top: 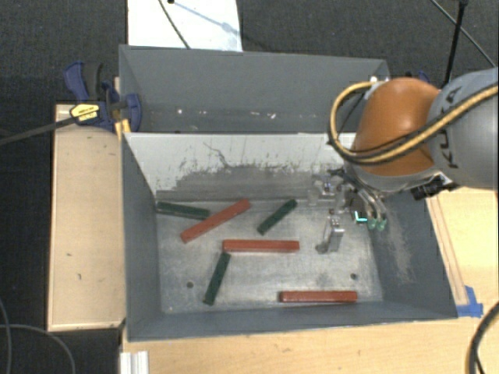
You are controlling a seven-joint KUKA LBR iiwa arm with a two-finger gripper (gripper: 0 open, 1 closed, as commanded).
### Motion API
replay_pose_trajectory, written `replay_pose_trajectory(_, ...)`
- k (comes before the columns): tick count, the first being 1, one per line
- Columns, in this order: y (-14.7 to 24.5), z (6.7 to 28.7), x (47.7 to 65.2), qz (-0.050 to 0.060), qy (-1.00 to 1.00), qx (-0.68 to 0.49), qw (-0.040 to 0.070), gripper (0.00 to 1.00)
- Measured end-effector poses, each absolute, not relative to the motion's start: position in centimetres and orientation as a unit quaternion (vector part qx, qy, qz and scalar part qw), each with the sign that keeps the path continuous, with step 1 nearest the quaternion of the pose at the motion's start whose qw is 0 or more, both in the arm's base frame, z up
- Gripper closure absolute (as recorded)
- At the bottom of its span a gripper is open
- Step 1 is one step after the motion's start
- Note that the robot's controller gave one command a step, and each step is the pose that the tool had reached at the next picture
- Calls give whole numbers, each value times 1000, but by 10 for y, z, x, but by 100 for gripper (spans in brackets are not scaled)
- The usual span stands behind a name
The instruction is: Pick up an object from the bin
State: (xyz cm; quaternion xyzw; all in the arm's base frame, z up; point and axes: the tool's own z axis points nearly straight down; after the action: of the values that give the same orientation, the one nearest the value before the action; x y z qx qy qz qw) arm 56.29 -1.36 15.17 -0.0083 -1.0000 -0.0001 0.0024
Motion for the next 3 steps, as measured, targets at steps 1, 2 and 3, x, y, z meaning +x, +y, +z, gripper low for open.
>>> replay_pose_trajectory(1,82,67,560,-2,-998,64,2,0)
replay_pose_trajectory(2,93,102,538,-1,-999,45,0,0)
replay_pose_trajectory(3,75,100,539,0,-1000,16,1,0)
